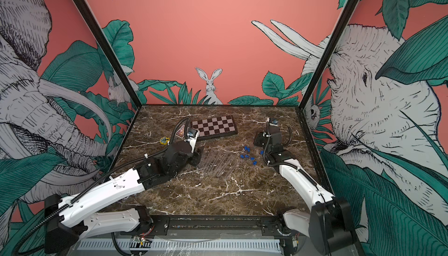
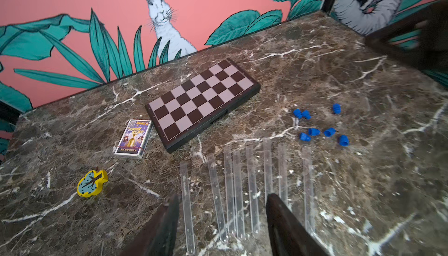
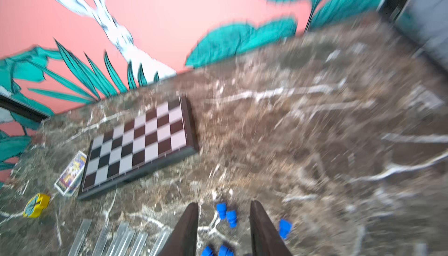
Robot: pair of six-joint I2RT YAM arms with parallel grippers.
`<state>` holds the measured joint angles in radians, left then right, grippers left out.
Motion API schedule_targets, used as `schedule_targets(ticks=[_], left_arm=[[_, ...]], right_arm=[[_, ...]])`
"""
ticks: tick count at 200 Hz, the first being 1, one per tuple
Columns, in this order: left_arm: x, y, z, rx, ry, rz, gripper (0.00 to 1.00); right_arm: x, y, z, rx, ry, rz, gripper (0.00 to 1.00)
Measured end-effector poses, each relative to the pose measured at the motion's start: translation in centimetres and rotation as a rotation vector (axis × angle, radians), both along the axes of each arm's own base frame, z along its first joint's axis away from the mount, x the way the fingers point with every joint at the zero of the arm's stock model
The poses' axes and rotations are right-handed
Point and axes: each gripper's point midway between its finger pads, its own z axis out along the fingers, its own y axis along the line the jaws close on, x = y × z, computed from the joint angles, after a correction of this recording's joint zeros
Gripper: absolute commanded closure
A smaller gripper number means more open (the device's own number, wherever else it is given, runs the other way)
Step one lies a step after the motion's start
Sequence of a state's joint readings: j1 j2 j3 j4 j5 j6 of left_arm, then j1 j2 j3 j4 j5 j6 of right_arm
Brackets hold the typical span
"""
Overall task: Remove stoppers from test tubes
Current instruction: Place the stopper at the center of the board, then reset both arms
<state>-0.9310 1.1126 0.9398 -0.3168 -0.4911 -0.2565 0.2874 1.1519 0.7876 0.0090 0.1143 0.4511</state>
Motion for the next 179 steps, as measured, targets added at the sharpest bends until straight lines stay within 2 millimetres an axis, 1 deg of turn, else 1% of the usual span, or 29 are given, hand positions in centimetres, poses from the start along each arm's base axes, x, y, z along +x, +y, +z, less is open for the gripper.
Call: schedule_targets(ticks=[6,14,21,28,40,47,57,67,79,87,97,117,129,150,166,179], left_arm=[[1.2,1.1,-0.9,0.001,0.011,0.038,0.41],[2.7,2.9,-2.1,-0.003,0.029,0.090,0.41],[4.0,4.7,-3.3,-0.004,0.046,0.146,0.41],[5.2,6.8,-4.5,-0.011,0.061,0.205,0.41],[6.7,9.9,-6.5,-0.021,0.084,0.297,0.41],[7.2,11.7,-7.6,-0.021,0.093,0.347,0.40],[7.5,13.4,-8.8,-0.015,0.097,0.396,0.40],[7.5,14.4,-9.7,-0.009,0.091,0.425,0.39],[7.4,15.4,-10.5,0.003,0.067,0.451,0.39],[7.3,15.9,-11.0,0.013,0.052,0.465,0.38],[7.0,16.7,-11.7,0.026,0.032,0.485,0.37],[6.4,18.1,-12.3,0.027,-0.009,0.526,0.37],[6.4,19.0,-12.2,0.014,-0.039,0.556,0.36],[6.6,20.0,-11.0,0.018,-0.107,0.583,0.35],[7.0,20.5,-9.6,0.045,-0.165,0.593,0.33],[7.3,21.2,-8.8,0.057,-0.204,0.606,0.33]], right_arm=[[-0.3,-0.9,1.1,-0.025,-0.027,-0.019,0.62],[-0.6,-2.2,1.9,-0.061,-0.052,-0.052,0.62],[-1.0,-3.5,2.1,-0.092,-0.066,-0.087,0.60],[-1.4,-4.9,1.9,-0.126,-0.080,-0.129,0.58],[-2.7,-7.1,0.4,-0.184,-0.098,-0.189,0.55],[-3.7,-8.3,-1.2,-0.223,-0.104,-0.227,0.53],[-5.2,-9.7,-3.7,-0.275,-0.099,-0.268,0.49],[-6.6,-10.9,-6.3,-0.330,-0.066,-0.299,0.46],[-7.4,-11.9,-8.5,-0.393,-0.015,-0.327,0.43],[-7.5,-12.4,-9.1,-0.424,0.003,-0.344,0.42],[-7.3,-13.0,-9.2,-0.449,-0.002,-0.370,0.40],[-6.4,-13.7,-9.0,-0.461,-0.037,-0.414,0.39],[-5.7,-14.0,-9.3,-0.462,-0.049,-0.432,0.39],[-4.4,-14.2,-10.8,-0.477,-0.039,-0.432,0.38],[-3.7,-14.0,-12.5,-0.487,-0.010,-0.413,0.37],[-3.1,-13.8,-13.3,-0.495,-0.007,-0.390,0.38]])
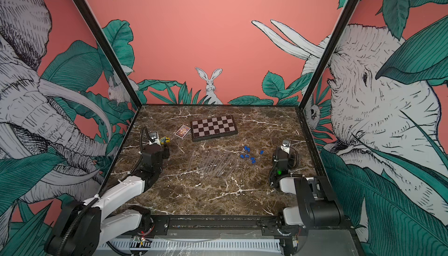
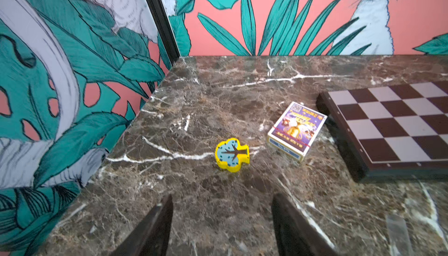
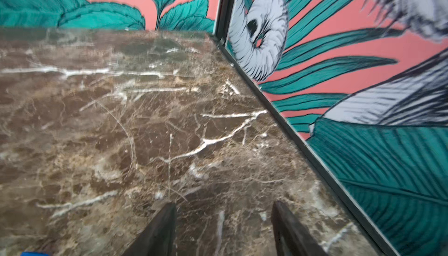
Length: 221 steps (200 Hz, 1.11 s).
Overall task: Remove stoppers from test tubes
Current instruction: Reset both arms
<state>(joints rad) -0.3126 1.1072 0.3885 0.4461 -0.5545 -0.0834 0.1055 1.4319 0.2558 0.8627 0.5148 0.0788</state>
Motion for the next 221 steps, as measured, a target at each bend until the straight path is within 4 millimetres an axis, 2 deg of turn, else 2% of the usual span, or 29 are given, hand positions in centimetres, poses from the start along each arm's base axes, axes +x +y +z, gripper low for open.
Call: schedule_targets(ticks=[20,40,54,91,139,146,161,165,167,170,192,198,200,202,221], left_arm=[[0.4,1.9,0.3,0.014,-0.040,0.045,0.33],[0.9,2.9,-1.0,0.039,-0.013,0.061,0.33],[1.4,2.7,-1.3,0.053,-0.021,0.039,0.33],[3.0,2.3,-1.6,0.106,-0.007,-0.029,0.33],[2.2,1.7,0.0,0.091,-0.066,-0.084,0.33],[2.5,1.7,-0.4,0.096,-0.060,-0.083,0.33],[3.1,2.1,-2.8,0.101,-0.009,-0.075,0.32],[3.2,2.2,-3.5,0.101,0.004,-0.072,0.32],[3.3,2.2,-4.0,0.102,0.013,-0.073,0.32],[3.4,2.3,-4.6,0.103,0.023,-0.072,0.32],[3.6,2.4,-9.0,0.107,0.138,-0.083,0.30],[3.5,2.5,-9.5,0.100,0.156,-0.087,0.24],[3.5,2.5,-9.5,0.100,0.157,-0.088,0.09],[3.5,2.5,-9.5,0.099,0.155,-0.088,0.03],[4.1,2.9,-8.5,0.081,0.122,-0.079,0.01]], right_arm=[[0.6,0.6,-0.5,0.007,0.017,0.045,0.37],[2.3,1.0,0.1,0.017,-0.020,0.078,0.37],[2.8,1.3,-0.2,0.025,-0.002,0.097,0.36],[3.8,1.3,0.5,0.034,-0.013,0.109,0.32],[3.7,1.5,0.1,0.039,0.005,0.118,0.26],[3.7,1.5,0.1,0.039,0.008,0.119,0.24],[3.6,1.5,-0.1,0.039,0.014,0.119,0.21],[3.6,1.5,-0.1,0.039,0.015,0.119,0.16],[3.6,1.5,-0.1,0.040,0.015,0.118,0.06],[3.6,1.5,-0.1,0.038,0.016,0.119,0.02],[3.6,1.5,-0.1,0.038,0.016,0.119,0.01],[3.6,1.5,-0.1,0.038,0.016,0.120,0.01],[3.6,1.5,-0.1,0.038,0.017,0.120,0.01],[3.6,1.5,-0.1,0.038,0.016,0.119,0.01],[3.6,1.5,-0.1,0.037,0.016,0.120,0.01]])
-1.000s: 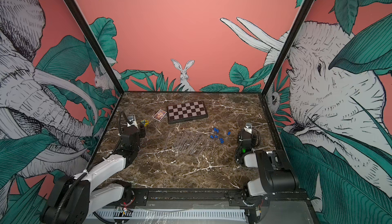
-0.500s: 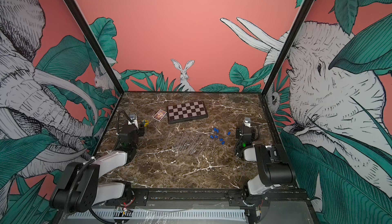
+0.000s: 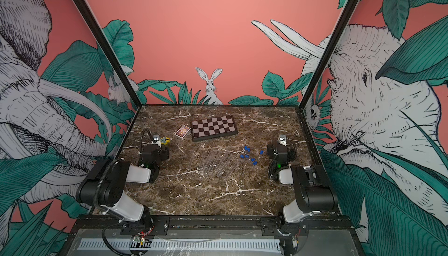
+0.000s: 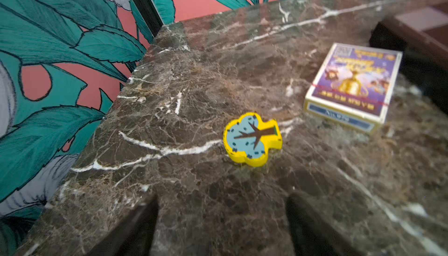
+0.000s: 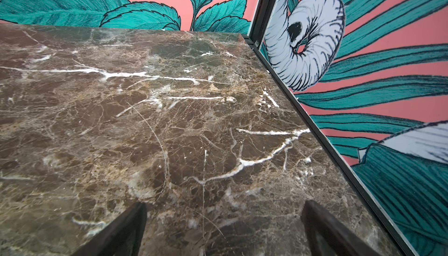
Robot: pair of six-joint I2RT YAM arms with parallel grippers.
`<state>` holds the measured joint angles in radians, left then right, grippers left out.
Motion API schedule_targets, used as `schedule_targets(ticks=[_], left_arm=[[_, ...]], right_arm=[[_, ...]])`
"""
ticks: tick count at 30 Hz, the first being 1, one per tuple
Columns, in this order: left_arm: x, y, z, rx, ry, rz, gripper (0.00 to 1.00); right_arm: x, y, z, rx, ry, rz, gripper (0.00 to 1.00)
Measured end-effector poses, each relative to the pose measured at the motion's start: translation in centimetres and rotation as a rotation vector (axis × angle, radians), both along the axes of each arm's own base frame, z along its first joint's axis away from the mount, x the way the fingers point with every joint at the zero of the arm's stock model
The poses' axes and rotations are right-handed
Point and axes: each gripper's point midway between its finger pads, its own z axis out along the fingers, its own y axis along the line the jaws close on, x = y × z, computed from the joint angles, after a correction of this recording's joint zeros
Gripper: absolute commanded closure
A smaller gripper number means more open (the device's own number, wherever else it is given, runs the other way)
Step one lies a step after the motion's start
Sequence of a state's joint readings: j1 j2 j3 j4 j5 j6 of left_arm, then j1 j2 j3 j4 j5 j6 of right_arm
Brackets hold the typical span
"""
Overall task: Remove stoppers from test tubes
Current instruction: Reset both arms
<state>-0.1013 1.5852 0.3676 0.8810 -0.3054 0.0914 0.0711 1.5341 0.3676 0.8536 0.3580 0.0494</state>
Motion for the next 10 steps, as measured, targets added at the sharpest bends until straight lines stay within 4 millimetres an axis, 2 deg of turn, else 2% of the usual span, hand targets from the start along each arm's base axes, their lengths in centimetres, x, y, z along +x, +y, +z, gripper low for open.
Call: schedule_targets(ticks=[3,10], left_arm=[[0.48,0.15,0.89,-0.007,-0.034,0.004,0.00],[0.55,-0.03,1.07,-0.014,-0.040,-0.004,0.01]], right_arm=[[0.00,0.00,-0.01,-0.001,0.000,0.000,0.01],[0.00,0.01,-0.01,-0.001,0.001,0.001,0.01]])
